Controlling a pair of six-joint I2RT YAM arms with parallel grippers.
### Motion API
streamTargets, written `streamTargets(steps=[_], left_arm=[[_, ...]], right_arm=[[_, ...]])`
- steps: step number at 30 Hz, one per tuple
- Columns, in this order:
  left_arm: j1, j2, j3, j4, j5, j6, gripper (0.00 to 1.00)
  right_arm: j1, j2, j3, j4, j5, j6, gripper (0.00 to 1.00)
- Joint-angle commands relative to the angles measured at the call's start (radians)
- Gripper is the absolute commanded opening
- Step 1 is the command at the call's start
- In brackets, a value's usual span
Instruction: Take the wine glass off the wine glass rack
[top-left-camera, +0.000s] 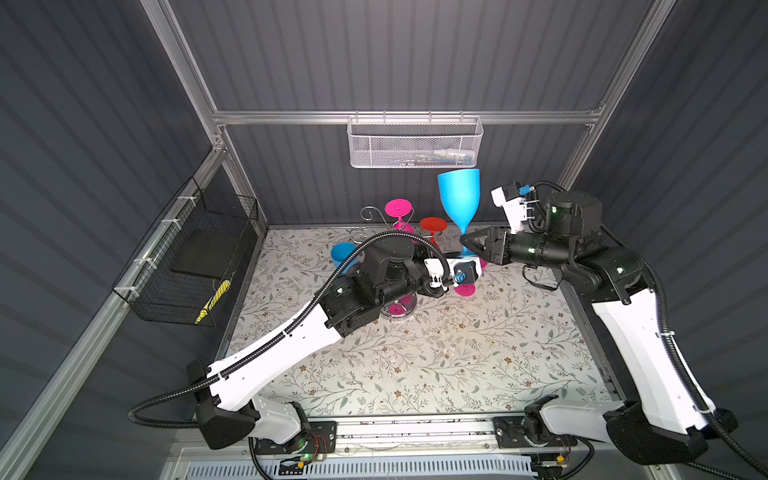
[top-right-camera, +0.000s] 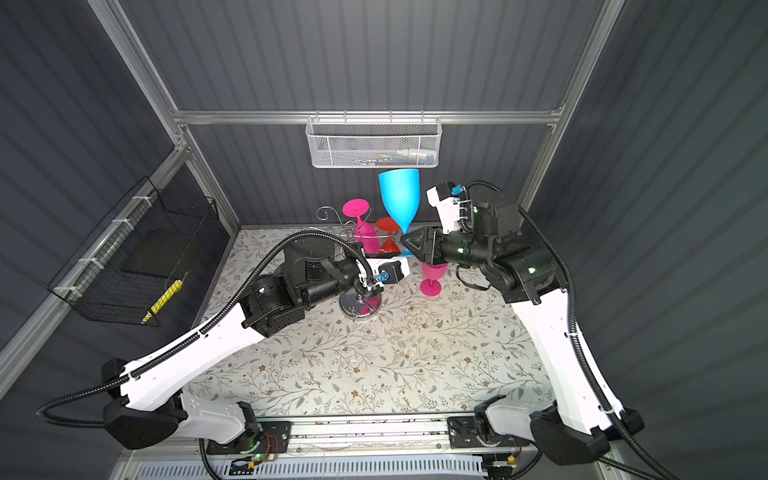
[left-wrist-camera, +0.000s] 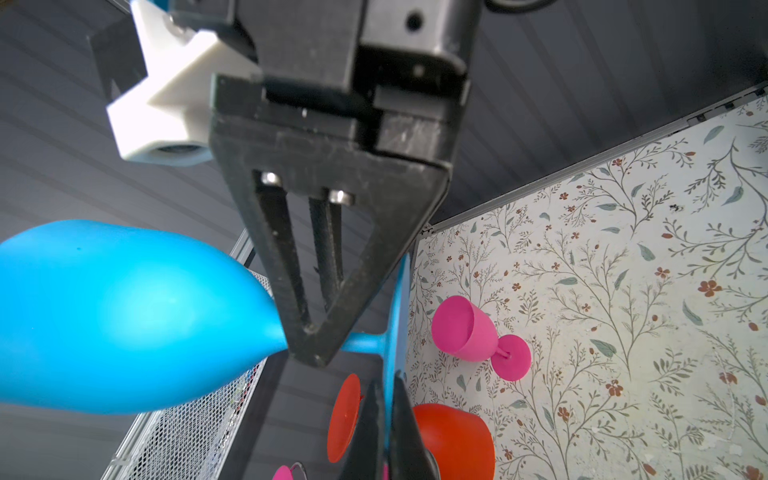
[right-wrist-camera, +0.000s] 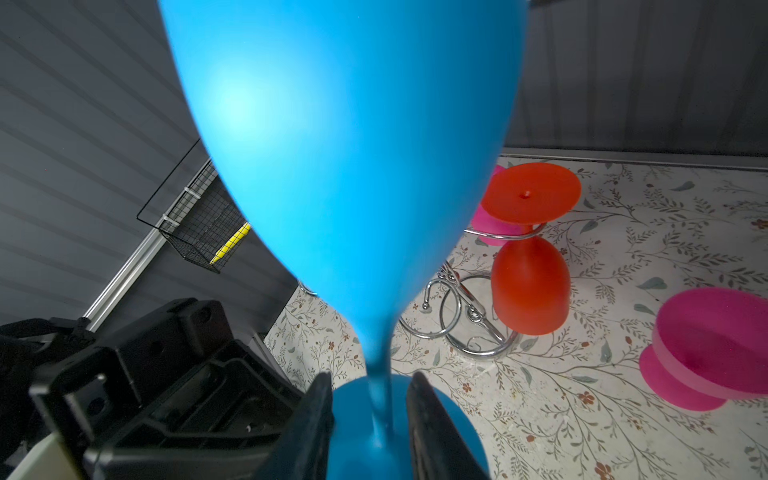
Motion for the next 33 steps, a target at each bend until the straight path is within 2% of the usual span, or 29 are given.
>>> streamTargets(steps=[1,7,18,23,24,26,27,29,33], left_arm=[[-0.012,-0.002,-0.013,0.043,-0.007,0.020,0.00],[-0.021,-0.003,-0.019,0.041,-0.004,0.016,0.00],[-0.028,-0.003,-0.021,0.068,0.018,-0.012,0.00],[-0.028,0.001,-0.018,0.081,0.022,-0.052,0.00],[-0.028,0.001,-0.018,0.086,0.015,-0.071,0.11],[-0.028,-0.002,-0.025,0.096,-0.002,-0.114,0.42],[-0.028,-0.006,-0.032,0.111,-0.021,-0.150,0.54],[-0.027,-0.015,-0.038,0.132,-0.077,-0.241,0.65],[-0.014,-0.034,-0.032,0.147,-0.159,-0.425,0.76]], right_arm=[[-0.003,-0.010,-0.014,-0.003,0.012,-0.002,0.32],[-0.003,-0.001,-0.020,0.015,0.008,-0.002,0.25],[-0.003,0.003,-0.044,0.046,-0.016,0.001,0.01],[-0.004,0.000,-0.053,0.058,-0.025,0.000,0.00],[-0.003,-0.002,-0.055,0.061,-0.023,-0.002,0.00],[-0.003,-0.009,-0.055,0.062,-0.017,-0.009,0.00],[-0.003,-0.013,-0.054,0.060,-0.012,-0.017,0.00],[-0.003,-0.026,-0.054,0.052,0.009,-0.038,0.00],[-0.003,-0.056,-0.049,0.027,0.083,-0.121,0.00]])
